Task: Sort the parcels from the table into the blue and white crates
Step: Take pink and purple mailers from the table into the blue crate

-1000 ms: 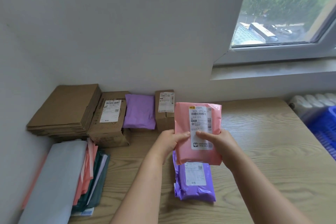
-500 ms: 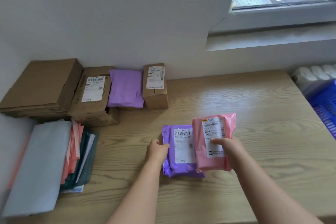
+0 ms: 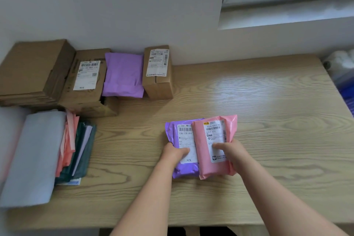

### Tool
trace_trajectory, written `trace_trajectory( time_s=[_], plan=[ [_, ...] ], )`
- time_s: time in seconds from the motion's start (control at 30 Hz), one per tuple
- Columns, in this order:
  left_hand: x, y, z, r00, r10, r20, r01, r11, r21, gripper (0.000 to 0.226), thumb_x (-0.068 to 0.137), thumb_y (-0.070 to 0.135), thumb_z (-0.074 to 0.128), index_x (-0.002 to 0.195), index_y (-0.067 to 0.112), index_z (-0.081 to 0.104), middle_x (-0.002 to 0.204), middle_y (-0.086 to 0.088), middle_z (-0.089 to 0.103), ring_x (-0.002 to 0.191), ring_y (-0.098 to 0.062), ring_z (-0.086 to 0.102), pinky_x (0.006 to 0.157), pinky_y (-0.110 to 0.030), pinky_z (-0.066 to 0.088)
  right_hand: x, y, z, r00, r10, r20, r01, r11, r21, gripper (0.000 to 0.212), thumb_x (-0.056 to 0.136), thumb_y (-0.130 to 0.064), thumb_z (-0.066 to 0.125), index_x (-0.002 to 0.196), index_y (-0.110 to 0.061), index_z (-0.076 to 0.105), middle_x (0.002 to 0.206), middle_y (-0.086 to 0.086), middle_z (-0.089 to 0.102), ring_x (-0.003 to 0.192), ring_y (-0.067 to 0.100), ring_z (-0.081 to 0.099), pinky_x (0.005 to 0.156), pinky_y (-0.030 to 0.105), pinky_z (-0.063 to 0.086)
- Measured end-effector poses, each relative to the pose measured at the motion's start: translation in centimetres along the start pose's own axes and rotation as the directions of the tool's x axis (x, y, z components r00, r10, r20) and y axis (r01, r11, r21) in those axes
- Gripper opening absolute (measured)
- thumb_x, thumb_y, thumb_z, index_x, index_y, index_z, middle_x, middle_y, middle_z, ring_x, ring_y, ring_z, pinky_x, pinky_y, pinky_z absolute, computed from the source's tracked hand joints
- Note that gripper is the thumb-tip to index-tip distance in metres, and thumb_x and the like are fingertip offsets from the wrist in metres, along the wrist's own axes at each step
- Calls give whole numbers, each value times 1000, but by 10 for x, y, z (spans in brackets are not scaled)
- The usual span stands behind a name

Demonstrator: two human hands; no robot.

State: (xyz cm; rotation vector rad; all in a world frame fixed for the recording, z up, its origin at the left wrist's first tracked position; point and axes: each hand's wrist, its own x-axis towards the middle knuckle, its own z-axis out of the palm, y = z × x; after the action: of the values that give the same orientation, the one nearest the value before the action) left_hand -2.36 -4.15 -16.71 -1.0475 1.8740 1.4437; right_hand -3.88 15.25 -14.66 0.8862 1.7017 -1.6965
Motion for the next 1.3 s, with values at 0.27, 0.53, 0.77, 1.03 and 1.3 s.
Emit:
trace_trajectory(
  time_s=[0.27, 0.53, 0.77, 1.03, 1.3],
  plan=[
    [-29, 2, 20, 969, 13, 246, 45, 972, -231, 24, 90, -1, 65, 114, 2, 68, 105, -18, 74, 88, -30, 72, 79, -41, 59, -24, -4, -27, 994, 6, 107, -12, 998, 63, 18, 90, 0, 61, 106, -6, 66, 88, 12, 74, 70, 25, 71, 56, 29, 56],
    [-61, 57, 60, 872, 176, 456, -122, 982, -145, 26, 91, -1, 63, 116, 3, 66, 105, -17, 75, 93, -32, 72, 85, -47, 59, -67, -8, -85, 976, -219, 3, 208, 933, 293, 25, 88, -9, 70, 113, -10, 69, 99, 10, 77, 80, 22, 75, 64, 31, 59],
    [-99, 79, 133, 753, 173, 634, -244, 969, 25, 30, 88, 4, 68, 116, 12, 65, 87, -3, 78, 70, -19, 74, 61, -36, 60, -107, 21, -152, 938, -247, -244, 333, 837, 434, 31, 85, -12, 74, 116, -9, 68, 104, 11, 76, 90, 25, 74, 78, 38, 60],
    [-178, 62, 275, 614, 102, 783, -310, 943, 121, 28, 90, 0, 65, 118, 5, 65, 99, -14, 75, 80, -28, 72, 63, -38, 60, -164, 80, -285, 866, -189, -463, 448, 703, 552, 44, 83, -6, 75, 124, -4, 61, 110, 17, 73, 99, 35, 72, 77, 44, 61],
    [-251, 45, 427, 639, 103, 763, -310, 942, 132, 26, 90, 1, 64, 114, 11, 64, 91, -11, 76, 72, -25, 73, 69, -48, 61, -202, 110, -438, 829, -152, -538, 488, 666, 564, 29, 85, -3, 71, 114, 0, 69, 104, 19, 74, 95, 34, 72, 74, 41, 62]
  ],
)
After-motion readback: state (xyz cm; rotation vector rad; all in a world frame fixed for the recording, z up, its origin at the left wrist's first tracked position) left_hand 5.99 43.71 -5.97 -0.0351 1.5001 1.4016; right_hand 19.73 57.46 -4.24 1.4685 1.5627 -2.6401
